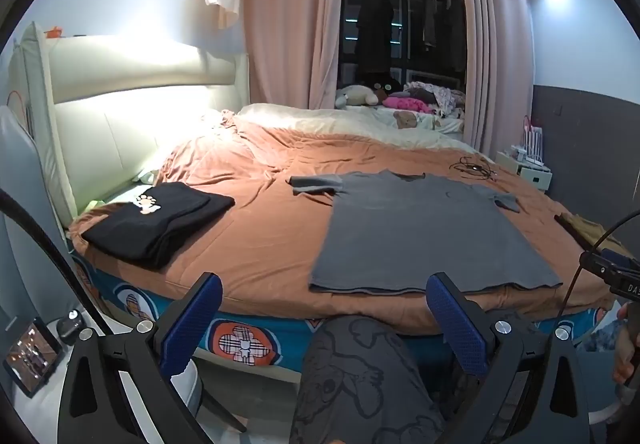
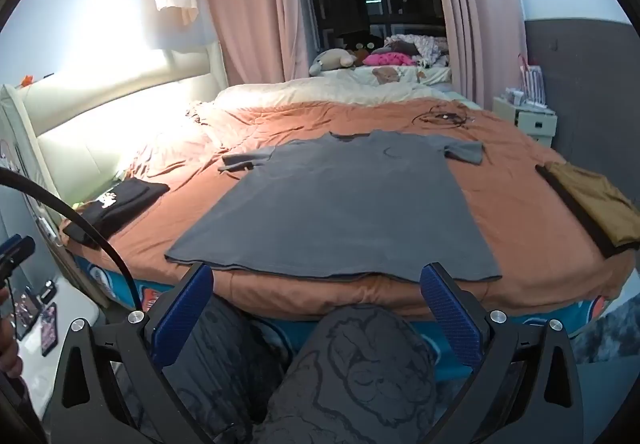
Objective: Fold small clothes
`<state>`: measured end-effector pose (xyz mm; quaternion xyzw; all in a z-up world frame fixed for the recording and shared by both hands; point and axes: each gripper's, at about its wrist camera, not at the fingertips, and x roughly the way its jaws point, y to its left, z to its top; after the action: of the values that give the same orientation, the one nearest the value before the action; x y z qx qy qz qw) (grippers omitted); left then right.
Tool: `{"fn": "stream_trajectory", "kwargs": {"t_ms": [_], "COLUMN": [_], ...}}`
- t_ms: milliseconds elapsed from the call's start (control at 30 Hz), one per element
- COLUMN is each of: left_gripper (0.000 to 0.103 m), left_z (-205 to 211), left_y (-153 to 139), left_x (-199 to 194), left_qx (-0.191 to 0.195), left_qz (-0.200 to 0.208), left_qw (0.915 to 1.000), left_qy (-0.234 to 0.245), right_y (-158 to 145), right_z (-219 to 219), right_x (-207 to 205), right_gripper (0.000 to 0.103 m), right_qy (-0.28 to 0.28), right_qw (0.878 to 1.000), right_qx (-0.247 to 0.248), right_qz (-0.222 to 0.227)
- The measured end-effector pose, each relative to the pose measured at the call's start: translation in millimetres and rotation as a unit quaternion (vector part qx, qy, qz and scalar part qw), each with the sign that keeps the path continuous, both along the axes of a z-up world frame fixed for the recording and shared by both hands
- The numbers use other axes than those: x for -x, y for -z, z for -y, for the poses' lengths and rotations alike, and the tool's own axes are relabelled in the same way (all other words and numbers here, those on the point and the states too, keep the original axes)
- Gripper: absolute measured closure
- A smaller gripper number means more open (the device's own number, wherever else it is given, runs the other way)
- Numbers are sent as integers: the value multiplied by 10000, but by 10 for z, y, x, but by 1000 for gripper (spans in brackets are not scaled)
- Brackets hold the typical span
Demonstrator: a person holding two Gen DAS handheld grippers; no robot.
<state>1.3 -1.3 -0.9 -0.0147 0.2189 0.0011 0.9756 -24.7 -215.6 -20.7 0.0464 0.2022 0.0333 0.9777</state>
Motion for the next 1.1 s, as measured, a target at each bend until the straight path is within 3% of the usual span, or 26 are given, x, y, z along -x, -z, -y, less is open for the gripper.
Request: {"fn": "stream_trajectory", "kwargs": {"t_ms": [133,300,1100], "left_gripper": [1,1,1], "left_z": [15,187,138], "left_y": [-21,-38,-20], "left_x": [-13,-28,68], "left_qx": [25,-56,77], "left_qz": [30,57,101], "left_qw": [10000,10000,9999], "left_qy": [29,45,77], "right_y": [-26,2,-33], "right_z": [-52,-7,-41], "right_x": [9,42,-9], "right_gripper": [0,0,0], "right_qy": [-6,-16,-106], "right_qw": [9998,9999,9998], "right_qx": [201,100,170], "right_qz": [25,69,94]}}
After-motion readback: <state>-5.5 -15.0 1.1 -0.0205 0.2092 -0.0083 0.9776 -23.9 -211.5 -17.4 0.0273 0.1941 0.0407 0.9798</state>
